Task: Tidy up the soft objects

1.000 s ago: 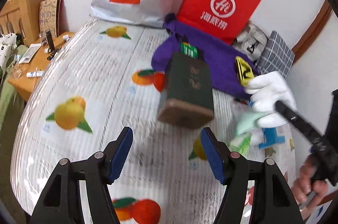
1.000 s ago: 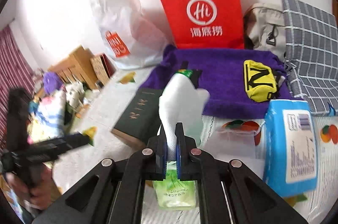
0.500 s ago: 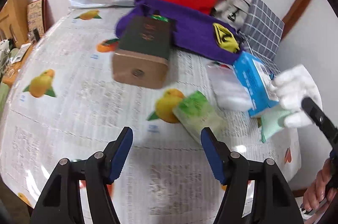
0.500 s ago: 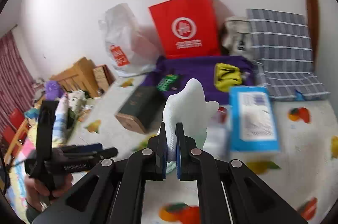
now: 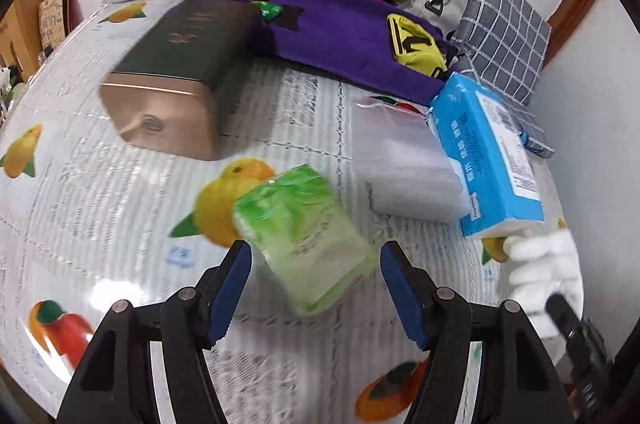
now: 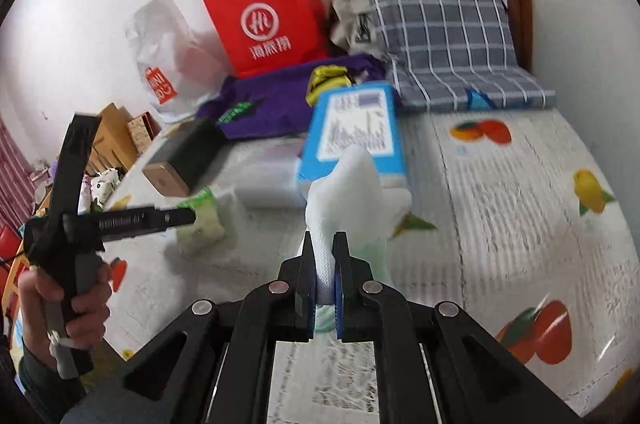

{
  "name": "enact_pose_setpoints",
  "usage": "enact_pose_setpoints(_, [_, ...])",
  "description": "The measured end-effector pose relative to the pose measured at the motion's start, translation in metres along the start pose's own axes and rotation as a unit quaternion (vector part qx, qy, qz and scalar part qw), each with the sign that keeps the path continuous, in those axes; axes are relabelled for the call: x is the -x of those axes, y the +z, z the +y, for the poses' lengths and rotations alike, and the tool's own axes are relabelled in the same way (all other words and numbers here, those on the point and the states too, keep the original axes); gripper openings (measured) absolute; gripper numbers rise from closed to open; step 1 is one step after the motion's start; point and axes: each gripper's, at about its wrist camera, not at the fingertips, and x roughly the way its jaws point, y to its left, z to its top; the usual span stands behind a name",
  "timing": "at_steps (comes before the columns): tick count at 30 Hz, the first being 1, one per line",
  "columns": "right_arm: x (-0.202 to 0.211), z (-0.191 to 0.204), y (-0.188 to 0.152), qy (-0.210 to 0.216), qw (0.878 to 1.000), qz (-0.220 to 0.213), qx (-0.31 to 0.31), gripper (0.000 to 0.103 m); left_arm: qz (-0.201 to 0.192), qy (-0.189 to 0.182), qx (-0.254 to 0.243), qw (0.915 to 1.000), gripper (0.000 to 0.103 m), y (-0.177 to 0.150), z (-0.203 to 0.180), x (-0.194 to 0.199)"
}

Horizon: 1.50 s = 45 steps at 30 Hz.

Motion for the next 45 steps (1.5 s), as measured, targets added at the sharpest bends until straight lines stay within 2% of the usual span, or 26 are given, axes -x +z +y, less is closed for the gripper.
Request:
enact_pose_setpoints(2, [-0.009, -0.007, -0.006, -0.017, 1.0, 0.011, 0.003, 0.008, 0.001, 0.025, -0.009, 0.9997, 0.067, 0.001, -0.008, -0.009])
enact_pose_setpoints(5, [-0.019, -0.021, -0.012, -0.018, 0.999, 0.024, -0.011, 0.01, -0.005, 0.049, -0.026, 0.9984, 0.072, 0.002, -0.018, -0.02])
enact_pose_setpoints(8, [-0.025, -0.028, -0.017, -0.02, 0.999, 0.035, -0.017, 0.011, 0.003, 0.077, -0.045, 0.996, 0.072, 0.002, -0.023, -0.029])
enact_pose_setpoints(12, [-0.029, -0.031, -0.021, -0.02, 0.999, 0.043, -0.015, 0.011, -0.003, 0.085, -0.067, 0.9941, 0.072, -0.003, -0.021, -0.026])
enact_pose_setpoints(14, [-0.027, -0.033, -0.023, -0.021, 0.999, 0.045, -0.015, 0.02, 0.002, 0.096, -0.072, 0.9928, 0.072, -0.008, -0.011, -0.02])
enact_pose_setpoints(16, [-0.022, -0.038, -0.024, -0.019, 0.999, 0.043, -0.025, 0.049, 0.009, 0.109, -0.071, 0.9914, 0.073, -0.013, 0.0, -0.013])
enact_pose_setpoints(19, [-0.013, -0.047, -0.024, -0.01, 0.998, 0.033, -0.046, 0.062, 0.016, 0.095, -0.072, 0.9927, 0.073, -0.018, 0.013, -0.004])
enact_pose_setpoints(22, [-0.011, -0.05, -0.023, 0.008, 0.997, 0.028, -0.065, 0.074, 0.006, 0.086, -0.069, 0.9939, 0.074, -0.018, 0.017, -0.004])
enact_pose_setpoints(24, [-0.015, -0.048, -0.023, 0.01, 0.997, 0.021, -0.075, 0.077, -0.005, 0.081, -0.066, 0.9945, 0.076, -0.014, 0.017, -0.006])
enact_pose_setpoints(26, [-0.022, -0.044, -0.022, 0.007, 0.997, 0.022, -0.079, 0.077, -0.016, 0.08, -0.076, 0.9938, 0.076, -0.012, 0.013, -0.01])
enact_pose_setpoints(29, [-0.036, -0.037, -0.024, -0.025, 0.996, 0.026, -0.08, 0.077, -0.027, 0.079, -0.094, 0.992, 0.075, -0.008, 0.007, -0.017])
enact_pose_setpoints(30, [-0.039, -0.033, -0.024, -0.039, 0.996, 0.021, -0.073, 0.076, -0.033, 0.079, -0.093, 0.992, 0.069, -0.008, 0.007, -0.017])
enact_pose_setpoints(31, [-0.039, -0.031, -0.025, -0.049, 0.997, 0.017, -0.065, 0.071, -0.04, 0.08, -0.089, 0.992, 0.064, -0.007, 0.008, -0.017])
enact_pose_setpoints(32, [-0.042, -0.027, -0.025, -0.067, 0.996, 0.016, -0.05, 0.066, -0.047, 0.078, -0.087, 0.9921, 0.055, -0.007, 0.009, -0.015])
enact_pose_setpoints(33, [-0.044, -0.023, -0.025, -0.081, 0.996, 0.018, -0.033, 0.056, -0.049, 0.076, -0.086, 0.9922, 0.051, -0.007, 0.01, -0.014])
enact_pose_setpoints(34, [-0.045, -0.022, -0.025, -0.087, 0.996, 0.02, -0.024, 0.045, -0.05, 0.07, -0.084, 0.9927, 0.051, -0.007, 0.012, -0.013])
enact_pose_setpoints(35, [-0.046, -0.019, -0.025, -0.089, 0.996, 0.022, -0.015, 0.042, -0.05, 0.062, -0.081, 0.9935, 0.05, -0.007, 0.014, -0.011])
enact_pose_setpoints(38, [-0.045, -0.018, -0.023, -0.074, 0.997, 0.026, -0.019, 0.026, -0.046, 0.051, -0.07, 0.9951, 0.05, -0.007, 0.021, -0.007])
enact_pose_setpoints(41, [-0.042, -0.013, -0.021, -0.079, 0.996, 0.028, -0.012, 0.023, -0.04, 0.034, -0.057, 0.997, 0.05, -0.01, 0.029, 0.0])
enact_pose_setpoints(45, [-0.035, -0.008, -0.019, -0.073, 0.997, 0.028, -0.011, 0.021, -0.039, 0.04, -0.056, 0.9969, 0.05, -0.019, 0.036, 0.01])
